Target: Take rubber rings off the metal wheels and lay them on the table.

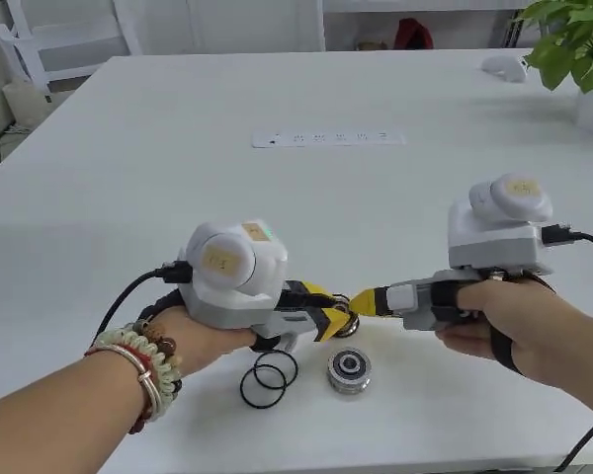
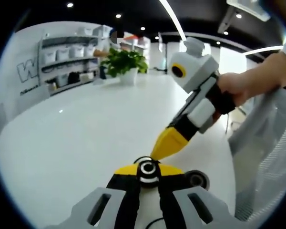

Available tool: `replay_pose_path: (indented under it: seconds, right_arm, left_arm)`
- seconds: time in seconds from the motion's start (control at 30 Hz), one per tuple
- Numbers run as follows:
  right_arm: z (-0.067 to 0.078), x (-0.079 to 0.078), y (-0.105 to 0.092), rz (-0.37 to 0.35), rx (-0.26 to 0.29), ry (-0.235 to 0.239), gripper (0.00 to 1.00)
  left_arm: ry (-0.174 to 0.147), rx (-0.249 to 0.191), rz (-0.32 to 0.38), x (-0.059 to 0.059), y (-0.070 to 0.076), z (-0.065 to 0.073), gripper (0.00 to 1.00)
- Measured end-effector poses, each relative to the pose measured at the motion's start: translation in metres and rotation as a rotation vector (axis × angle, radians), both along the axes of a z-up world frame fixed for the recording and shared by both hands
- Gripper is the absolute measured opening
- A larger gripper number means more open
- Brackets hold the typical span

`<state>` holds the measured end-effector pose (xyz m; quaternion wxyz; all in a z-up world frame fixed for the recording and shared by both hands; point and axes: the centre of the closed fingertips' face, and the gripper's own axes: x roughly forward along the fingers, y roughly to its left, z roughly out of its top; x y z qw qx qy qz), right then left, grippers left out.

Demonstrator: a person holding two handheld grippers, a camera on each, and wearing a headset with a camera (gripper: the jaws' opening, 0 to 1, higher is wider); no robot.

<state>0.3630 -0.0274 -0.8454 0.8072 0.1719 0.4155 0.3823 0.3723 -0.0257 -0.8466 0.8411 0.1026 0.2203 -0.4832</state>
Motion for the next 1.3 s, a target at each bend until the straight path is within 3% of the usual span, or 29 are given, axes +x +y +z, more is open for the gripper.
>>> replay_pose_path:
  seconds: [0.1,0.23,0.3,0.37,0.57,0.7,0.87,1.03,1.3]
  right_arm:
    - [0.0,-0.001,0.0,-0.004,0.013,0.01,0.0]
    - [0.0,0.0,-0.001,-0.004,0.005,0.003,0.0]
    - [0.0,0.0,-0.003,-0.014,0.002,0.008,0.0]
    - [0.001,0.0,-0.004,-0.019,0.01,0.012,0.0]
    - [0.007,0.001,-0.003,-0.023,0.027,0.002,0.0]
    - [0.01,0.002,-0.001,-0.021,0.032,-0.005,0.0]
    - [0.014,0.001,0.0,-0.019,0.039,-0.015,0.0]
    - [0.02,0.002,0.002,-0.02,0.054,-0.027,0.0]
    - [0.033,0.007,0.003,-0.041,0.095,-0.046,0.0]
  left_arm:
    - [-0.009,0.032,-0.014,-0.003,-0.002,0.0,0.16]
    - [0.005,0.061,-0.017,-0.005,0.0,0.0,0.18]
    - [-0.012,0.108,-0.033,-0.009,0.004,0.001,0.18]
    - [-0.025,0.127,-0.052,-0.012,0.006,0.002,0.18]
    - [0.0,0.135,-0.044,-0.016,0.01,0.01,0.28]
    - [-0.023,0.136,-0.064,-0.022,0.011,0.021,0.32]
    - [-0.043,0.166,-0.09,-0.025,0.01,0.026,0.42]
    - [-0.086,0.16,-0.115,-0.031,0.009,0.045,0.48]
    - [-0.103,0.146,-0.079,-0.038,0.033,0.069,0.56]
